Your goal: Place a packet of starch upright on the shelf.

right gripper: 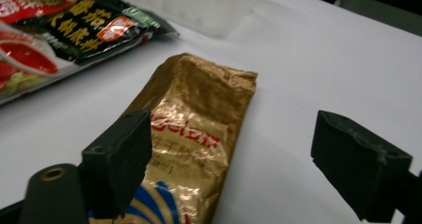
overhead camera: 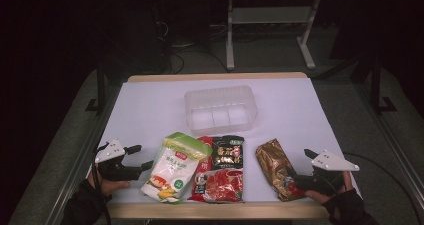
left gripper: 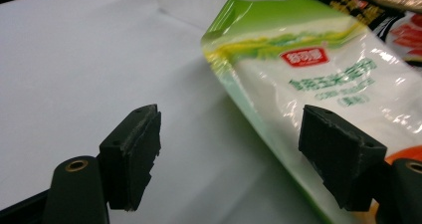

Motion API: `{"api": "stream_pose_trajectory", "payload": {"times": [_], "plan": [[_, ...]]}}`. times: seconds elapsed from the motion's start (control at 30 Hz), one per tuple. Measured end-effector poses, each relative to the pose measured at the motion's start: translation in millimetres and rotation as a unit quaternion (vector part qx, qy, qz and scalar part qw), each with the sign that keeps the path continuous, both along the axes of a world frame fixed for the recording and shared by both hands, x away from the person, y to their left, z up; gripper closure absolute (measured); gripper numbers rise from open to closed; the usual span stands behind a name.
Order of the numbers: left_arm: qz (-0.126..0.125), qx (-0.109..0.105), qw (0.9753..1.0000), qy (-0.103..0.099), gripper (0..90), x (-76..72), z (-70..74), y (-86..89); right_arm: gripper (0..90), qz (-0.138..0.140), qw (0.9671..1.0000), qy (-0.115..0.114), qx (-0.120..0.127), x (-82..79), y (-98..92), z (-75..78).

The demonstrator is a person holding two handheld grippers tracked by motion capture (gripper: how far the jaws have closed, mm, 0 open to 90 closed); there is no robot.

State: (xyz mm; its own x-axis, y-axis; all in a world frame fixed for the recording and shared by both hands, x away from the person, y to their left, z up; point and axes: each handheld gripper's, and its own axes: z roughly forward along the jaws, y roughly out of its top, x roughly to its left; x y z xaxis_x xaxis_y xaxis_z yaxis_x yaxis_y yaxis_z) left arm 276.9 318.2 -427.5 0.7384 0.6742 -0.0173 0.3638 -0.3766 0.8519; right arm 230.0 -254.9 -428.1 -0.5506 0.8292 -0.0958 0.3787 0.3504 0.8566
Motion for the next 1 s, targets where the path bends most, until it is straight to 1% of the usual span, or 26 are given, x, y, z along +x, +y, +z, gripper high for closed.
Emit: {"api": "stream_pose_trajectory", "payload": {"times": [0.03,0.07,0.13,0.17,0.23,0.27,0.3,0.33,0.37,0.4,0.47,0.53,0.57,0.6,0.67,0.7,0.77,0.83,0.93,0.97,1.0], "plan": [[-0.001,-0.003,1.0,0.0,22.5,-0.2,0.3,-0.4,19.9,-0.001,1.0,0.002,0.003,1.6,-1.0,-0.5],[0.001,0.002,1.0,-0.002,22.5,-0.7,0.7,-0.7,19.9,-0.001,1.0,0.002,0.003,1.6,-1.0,-0.5],[0.001,0.001,1.0,-0.001,22.2,-2.2,0.5,0.4,23.3,-0.003,1.0,0.001,0.005,5.0,-2.0,-0.8],[0.005,0.003,1.0,-0.003,22.2,-3.4,0.3,0.8,23.3,-0.003,1.0,0.002,0.006,6.4,-2.0,-0.4],[0.004,-0.002,1.0,-0.005,22.0,-5.0,0.7,3.5,24.0,-0.003,1.0,-0.001,0.006,10.9,-0.7,0.3],[0.005,-0.003,1.0,-0.003,21.8,-4.9,-0.1,5.0,23.9,-0.001,1.0,0.0,0.004,14.9,1.7,0.3],[0.005,-0.006,1.0,0.002,21.2,-4.2,-0.5,4.9,24.0,0.0,1.0,0.001,0.002,15.9,3.1,0.0],[0.005,-0.006,1.0,0.002,21.0,-4.2,-0.5,4.9,24.0,0.0,1.0,0.001,0.002,15.9,3.1,0.0],[0.003,-0.004,1.0,0.009,21.0,-3.0,-1.4,3.5,24.0,0.0,1.0,0.003,0.0,16.5,4.6,-0.5],[-0.002,-0.007,0.9999,0.014,20.1,-2.0,-2.3,2.0,24.0,0.003,1.0,0.005,-0.004,17.4,5.5,-1.2],[-0.011,-0.007,0.9997,0.022,19.0,0.7,-3.3,-0.7,24.3,0.007,0.9999,0.009,-0.001,19.5,6.0,-2.2],[-0.015,-0.022,0.9991,0.032,16.8,5.2,-3.4,-0.6,24.3,0.009,0.9999,0.012,-0.004,22.7,7.9,-2.9],[-0.02,-0.034,0.9983,0.042,16.6,12.5,-3.6,-0.9,24.3,0.01,0.9999,0.013,-0.004,23.6,8.4,-3.4],[-0.02,-0.034,0.9983,0.042,16.2,12.5,-3.6,-0.9,24.3,0.01,0.9999,0.013,-0.004,23.6,8.4,-3.4],[-0.028,-0.039,0.997,0.061,14.6,22.7,-4.7,-3.9,24.3,0.014,0.9998,0.017,-0.003,24.3,9.4,-4.7],[-0.031,-0.042,0.9966,0.063,14.2,25.8,-5.2,-5.4,24.4,0.014,0.9997,0.018,-0.003,24.1,9.5,-5.0],[-0.04,-0.051,0.9952,0.074,14.2,33.6,-6.4,-9.2,24.3,0.014,0.9997,0.021,-0.003,23.8,9.5,-5.5],[-0.048,-0.047,0.9943,0.083,14.1,40.9,-7.2,-14.9,24.3,0.014,0.9997,0.022,-0.002,23.4,9.2,-5.9],[-0.063,-0.048,0.9922,0.096,14.1,52.0,-7.8,-24.9,24.2,0.016,0.9996,0.022,-0.001,22.7,9.5,-5.9],[-0.065,-0.049,0.9919,0.098,14.1,54.0,-8.2,-27.4,24.2,0.017,0.9996,0.023,-0.003,22.4,9.7,-6.0],[-0.068,-0.045,0.9916,0.1,14.1,56.4,-8.3,-30.2,24.2,0.018,0.9995,0.024,-0.003,22.1,9.8,-6.2]]}}
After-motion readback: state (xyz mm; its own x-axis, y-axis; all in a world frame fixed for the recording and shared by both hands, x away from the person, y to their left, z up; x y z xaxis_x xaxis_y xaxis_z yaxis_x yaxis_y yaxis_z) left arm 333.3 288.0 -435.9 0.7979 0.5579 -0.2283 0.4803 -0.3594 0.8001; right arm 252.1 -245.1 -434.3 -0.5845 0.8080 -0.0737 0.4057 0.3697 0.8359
